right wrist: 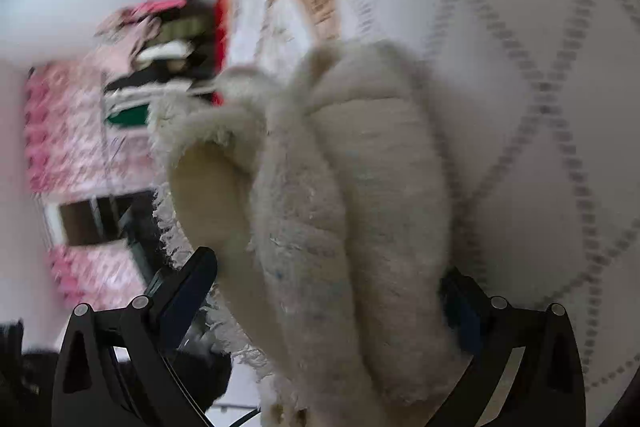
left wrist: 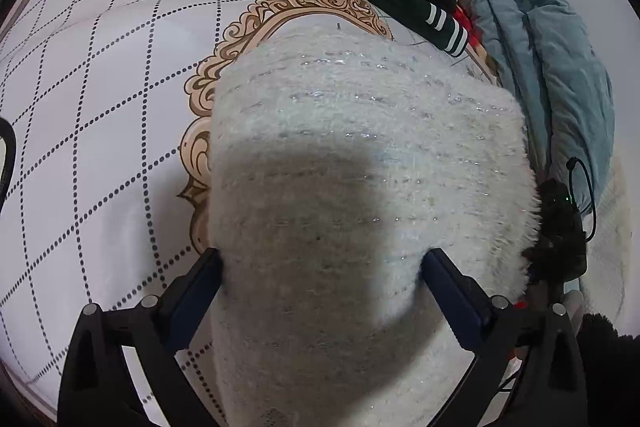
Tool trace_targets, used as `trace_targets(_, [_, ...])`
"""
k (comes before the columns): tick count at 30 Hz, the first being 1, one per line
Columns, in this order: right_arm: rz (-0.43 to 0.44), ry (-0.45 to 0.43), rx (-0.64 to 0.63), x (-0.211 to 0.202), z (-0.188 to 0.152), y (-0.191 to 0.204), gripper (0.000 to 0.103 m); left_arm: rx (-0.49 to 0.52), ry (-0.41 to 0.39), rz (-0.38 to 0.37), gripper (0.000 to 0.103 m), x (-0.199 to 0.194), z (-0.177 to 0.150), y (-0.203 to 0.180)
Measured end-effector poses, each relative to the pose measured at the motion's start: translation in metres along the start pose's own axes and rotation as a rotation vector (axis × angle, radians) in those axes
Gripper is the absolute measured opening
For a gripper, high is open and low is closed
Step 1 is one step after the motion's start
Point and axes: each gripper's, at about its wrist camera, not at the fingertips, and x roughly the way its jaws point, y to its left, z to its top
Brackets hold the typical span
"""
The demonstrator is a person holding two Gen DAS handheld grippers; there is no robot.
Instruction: Fold large clothes
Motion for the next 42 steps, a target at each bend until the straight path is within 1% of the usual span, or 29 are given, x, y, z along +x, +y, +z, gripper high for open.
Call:
trace_targets(1, [-0.002,0.021,-0.01,0.005,0.0,0.002,0.103,0.005,-0.002,-0.004,0.102,-0.001,0.0,0.001])
trace_targets(5, [-0.079,0.073,-0.037,0.03,0.008,0.011,0.103,0.031,0.003,0.002,0.102,-0.001,-0.001,0.0])
trace_targets(7, [-0.074,0.072,-0.032,0.02,0.003,0.016,0.103,0.038,0.002,-0.006,0.102,-0.005,0.0,0.001])
trace_targets(10, [-0.065,0.034,-0.057,0.006,-0.003,0.024,0.103,0.04,0.006,-0.017,0.102,-0.007,0.0,0.006])
trace_targets(12, [-0.078,0.022,-0.084,-0.006,-0.014,0.032,0.103,0.041,0.012,-0.028,0.102,-0.005,0.0,0.008])
trace_targets(14, [-0.136,0.047,-0.144,-0.02,-0.024,0.037,0.103,0.054,0.012,-0.035,0.102,-0.002,-0.001,0.006])
trace_targets(15, [-0.2,0.07,-0.18,-0.013,-0.024,0.041,0.103,0.063,0.009,-0.038,0.102,-0.001,0.0,0.004])
trace_targets(16, [-0.265,0.099,-0.193,-0.006,-0.022,0.042,0.103,0.072,0.007,-0.04,0.102,0.001,0.0,0.002])
trace_targets(17, [-0.325,0.145,-0.184,0.01,-0.017,0.038,0.103,0.078,0.007,-0.04,0.102,0.002,0.001,0.0])
trace_targets(18, [-0.337,0.175,-0.137,0.022,-0.011,0.03,0.103,0.087,0.006,-0.033,0.102,0.003,0.001,-0.002])
trace_targets(19, [-0.31,0.164,-0.094,0.025,-0.007,0.025,0.103,0.098,0.005,-0.024,0.102,0.003,0.002,-0.004])
trace_targets(20, [-0.28,0.13,-0.07,0.025,-0.003,0.024,0.103,0.106,0.001,-0.019,0.102,0.002,0.003,-0.004])
trace_targets(21, [-0.257,0.111,-0.057,0.024,-0.001,0.025,0.098,0.114,-0.008,-0.009,0.102,0.0,0.004,-0.006])
trace_targets(22, [-0.234,0.105,-0.054,0.024,0.0,0.029,0.079,0.128,-0.014,0.002,0.102,-0.003,0.006,-0.007])
trace_targets(23, [-0.206,0.098,-0.046,0.021,-0.001,0.032,0.074,0.139,-0.017,0.008,0.102,-0.005,0.007,-0.008])
trace_targets(25, [-0.198,0.079,-0.044,0.015,-0.005,0.042,0.065,0.162,-0.026,0.016,0.102,-0.012,0.011,-0.012])
trace_targets(28, [-0.161,0.059,-0.013,0.009,-0.008,0.055,0.061,0.2,-0.041,0.032,0.102,-0.021,0.019,-0.021])
trace_targets(32, [-0.117,0.026,0.016,0.007,-0.011,0.069,0.058,0.232,-0.054,0.036,0.102,-0.029,0.029,-0.029])
trace_targets(34, [-0.102,0.017,0.021,0.002,-0.01,0.069,0.057,0.253,-0.058,0.031,0.102,-0.032,0.036,-0.032])
trace_targets(36, [-0.147,0.024,0.006,0.004,-0.008,0.064,0.057,0.273,-0.065,0.042,0.102,-0.033,0.043,-0.031])
trace_targets(37, [-0.153,0.029,0.03,0.006,-0.006,0.057,0.057,0.265,-0.052,0.044,0.102,-0.03,0.046,-0.028])
trace_targets(38, [-0.151,0.035,0.048,0.007,-0.004,0.053,0.059,0.25,-0.035,0.037,0.102,-0.026,0.049,-0.023])
trace_targets(41, [-0.134,0.049,0.075,0.004,-0.003,0.027,0.073,0.143,0.048,-0.018,0.102,-0.003,0.056,0.006])
trace_targets(42, [-0.126,0.055,0.08,0.006,-0.002,0.023,0.079,0.096,0.081,-0.059,0.102,0.007,0.057,0.019])
